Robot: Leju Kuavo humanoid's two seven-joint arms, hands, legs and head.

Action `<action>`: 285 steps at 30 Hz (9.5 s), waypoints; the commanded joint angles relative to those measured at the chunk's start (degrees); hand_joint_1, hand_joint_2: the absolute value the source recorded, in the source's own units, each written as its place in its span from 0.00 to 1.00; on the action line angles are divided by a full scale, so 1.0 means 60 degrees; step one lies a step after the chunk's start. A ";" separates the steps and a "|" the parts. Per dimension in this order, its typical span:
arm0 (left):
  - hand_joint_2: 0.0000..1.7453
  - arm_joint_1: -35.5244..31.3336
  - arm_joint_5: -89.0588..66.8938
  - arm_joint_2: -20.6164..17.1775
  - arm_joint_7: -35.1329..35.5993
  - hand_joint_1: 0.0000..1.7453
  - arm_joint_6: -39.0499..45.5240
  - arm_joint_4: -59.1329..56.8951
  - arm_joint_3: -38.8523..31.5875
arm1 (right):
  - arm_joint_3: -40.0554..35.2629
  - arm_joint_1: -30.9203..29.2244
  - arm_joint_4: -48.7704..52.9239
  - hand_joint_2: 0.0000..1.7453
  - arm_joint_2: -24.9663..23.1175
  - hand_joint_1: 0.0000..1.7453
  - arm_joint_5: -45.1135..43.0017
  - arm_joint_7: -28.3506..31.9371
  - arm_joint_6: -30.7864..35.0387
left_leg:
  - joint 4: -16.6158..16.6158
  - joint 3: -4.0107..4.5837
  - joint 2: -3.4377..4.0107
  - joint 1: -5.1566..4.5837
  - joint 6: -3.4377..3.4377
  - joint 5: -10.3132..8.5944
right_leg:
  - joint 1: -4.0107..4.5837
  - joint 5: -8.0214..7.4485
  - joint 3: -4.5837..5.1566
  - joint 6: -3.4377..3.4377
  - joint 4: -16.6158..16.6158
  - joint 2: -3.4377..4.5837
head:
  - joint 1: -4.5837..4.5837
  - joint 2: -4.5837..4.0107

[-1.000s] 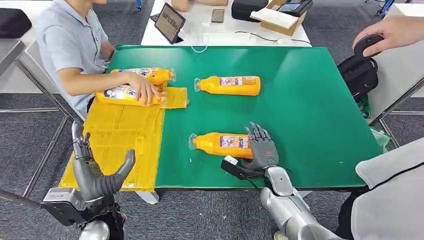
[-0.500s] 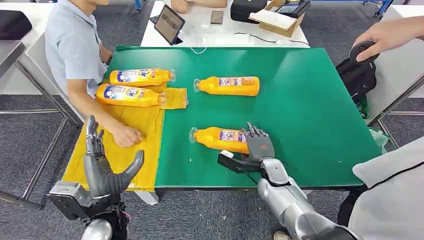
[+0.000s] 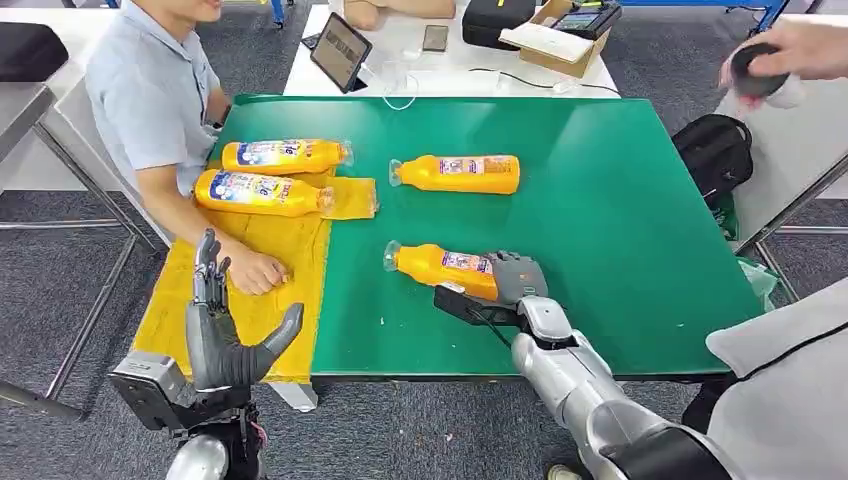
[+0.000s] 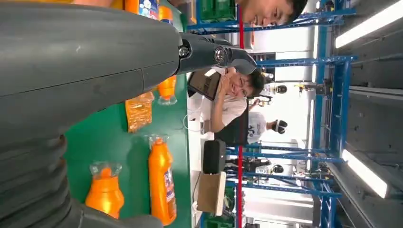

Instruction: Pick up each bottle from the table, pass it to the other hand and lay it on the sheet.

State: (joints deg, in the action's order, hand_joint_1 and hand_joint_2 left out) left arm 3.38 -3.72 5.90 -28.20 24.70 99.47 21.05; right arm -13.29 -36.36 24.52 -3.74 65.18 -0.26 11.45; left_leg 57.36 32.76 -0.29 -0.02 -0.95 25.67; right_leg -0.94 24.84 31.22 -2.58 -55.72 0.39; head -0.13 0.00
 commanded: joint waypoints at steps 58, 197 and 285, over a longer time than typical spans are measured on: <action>1.00 -0.0186 0.3957 0.0049 0.1441 1.00 -0.2378 -0.1896 0.1373 | -0.5262 0.3662 0.5195 1.00 -0.1341 0.00 -0.6805 0.5346 0.3342 | -0.0007 0.0137 -0.0029 0.0024 0.0015 0.0003 | 0.0027 0.0012 0.0104 0.0016 0.0005 -0.0022 | 0.0000 0.0000; 1.00 -0.0804 -0.1961 -0.0906 -0.0337 0.00 -0.0036 0.0137 -0.0705 | -0.0377 0.2918 0.2700 1.00 -0.0145 0.00 -0.0628 0.3246 0.4758 | 0.0002 0.0072 -0.0075 0.0005 0.0012 0.0037 | 0.0010 0.0063 0.0023 -0.0007 -0.0001 -0.0064 | 0.0000 0.0000; 1.00 0.1188 0.2480 -0.0184 0.1632 0.00 -0.2391 -0.1631 0.0623 | 0.0498 0.4918 0.7531 1.00 -0.0494 1.00 -0.7000 0.4601 0.1823 | -0.0005 0.0008 0.0017 0.0015 -0.0008 0.0081 | 0.0021 0.0052 -0.0018 0.0006 0.0024 0.0035 | 0.0004 0.0000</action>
State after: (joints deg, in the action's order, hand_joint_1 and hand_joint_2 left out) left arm 10.33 7.91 6.21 -18.49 12.33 91.82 20.18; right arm -9.20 -8.52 61.97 -5.86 25.72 24.74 20.39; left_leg 57.33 32.85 -0.19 0.07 -1.04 26.11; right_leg -0.83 25.10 31.15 -2.62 -55.57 0.66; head -0.11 0.00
